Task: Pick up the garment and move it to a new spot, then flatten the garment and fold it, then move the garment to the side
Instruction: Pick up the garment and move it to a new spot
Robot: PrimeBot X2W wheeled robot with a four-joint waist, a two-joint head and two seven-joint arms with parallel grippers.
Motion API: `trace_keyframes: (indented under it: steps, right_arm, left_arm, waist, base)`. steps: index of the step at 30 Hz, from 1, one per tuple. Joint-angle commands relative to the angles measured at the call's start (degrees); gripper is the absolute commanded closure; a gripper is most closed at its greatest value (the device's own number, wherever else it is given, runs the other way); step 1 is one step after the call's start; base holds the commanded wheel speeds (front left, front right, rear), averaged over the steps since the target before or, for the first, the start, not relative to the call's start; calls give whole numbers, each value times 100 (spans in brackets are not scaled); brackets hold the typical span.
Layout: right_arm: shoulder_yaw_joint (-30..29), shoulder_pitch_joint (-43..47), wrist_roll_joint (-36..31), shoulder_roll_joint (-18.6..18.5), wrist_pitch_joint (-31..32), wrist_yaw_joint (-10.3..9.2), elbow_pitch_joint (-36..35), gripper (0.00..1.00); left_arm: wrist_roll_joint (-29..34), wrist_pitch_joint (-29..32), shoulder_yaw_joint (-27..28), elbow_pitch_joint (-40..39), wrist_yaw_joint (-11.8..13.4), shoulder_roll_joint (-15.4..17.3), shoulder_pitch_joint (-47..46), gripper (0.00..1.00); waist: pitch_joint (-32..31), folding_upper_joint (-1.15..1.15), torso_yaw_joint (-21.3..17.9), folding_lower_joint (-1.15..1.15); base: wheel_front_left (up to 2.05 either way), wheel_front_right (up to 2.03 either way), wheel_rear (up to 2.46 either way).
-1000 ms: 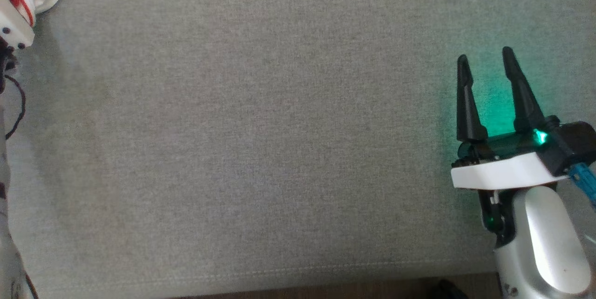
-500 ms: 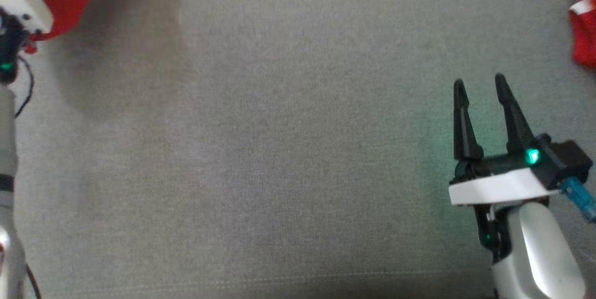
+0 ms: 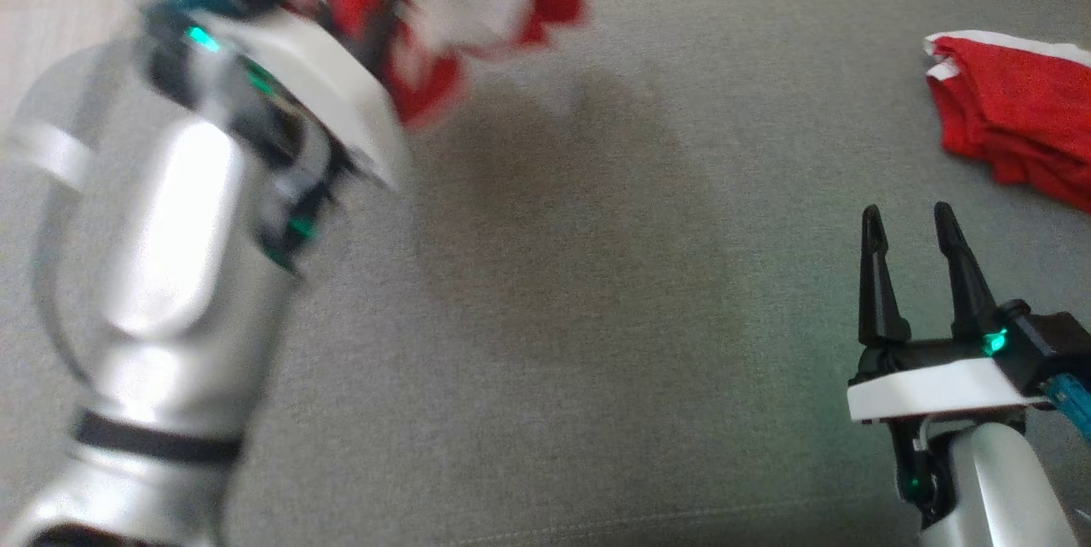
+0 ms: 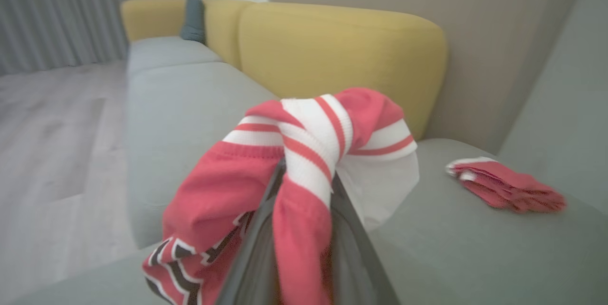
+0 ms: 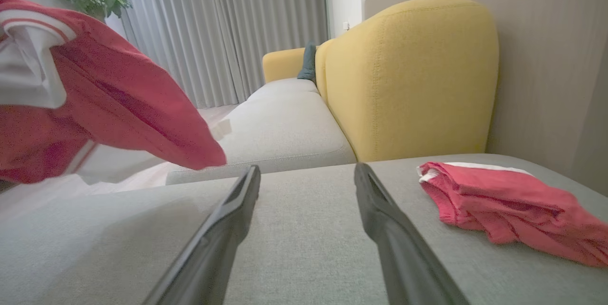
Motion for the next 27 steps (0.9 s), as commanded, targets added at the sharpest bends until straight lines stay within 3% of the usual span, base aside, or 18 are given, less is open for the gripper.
trace_keyframes:
  steps: [1,7,15,16,17,27]
  right_arm:
    - [117,-99,53,-21,-68,-5,-179,0]
    - [207,-104,110,-21,-71,-5,-216,0]
    - [265,-202,118,-21,-75,-5,-214,0]
    - [262,-203,115,-21,-75,-5,-209,0]
    - [257,-206,110,-21,-76,-5,-191,0]
    - [243,-137,17,-21,-76,-5,-67,0]
  left_arm:
    - [-25,-37,127,-262,-16,108,-112,100]
    - [100,-378,-633,-564,190,-482,1236,100]
    - [24,-954,-1217,141,369,-727,2070,98]
    - [-1,-1033,-1246,198,381,-737,2098,70]
    - [-46,-1170,-1301,280,391,-750,2140,0]
    - [-150,-1971,-1265,166,553,-760,2298,0]
  waist:
    - [-9,0,-66,0]
    - [179,0,-277,0]
    - [380,0,-455,0]
    - [383,0,-460,0]
    - [368,0,-461,0]
    - [54,0,-217,0]
  base:
    - [0,0,0]
    - [0,0,0]
    - [0,0,0]
    - [0,0,0]
    - [0,0,0]
    - [0,0,0]
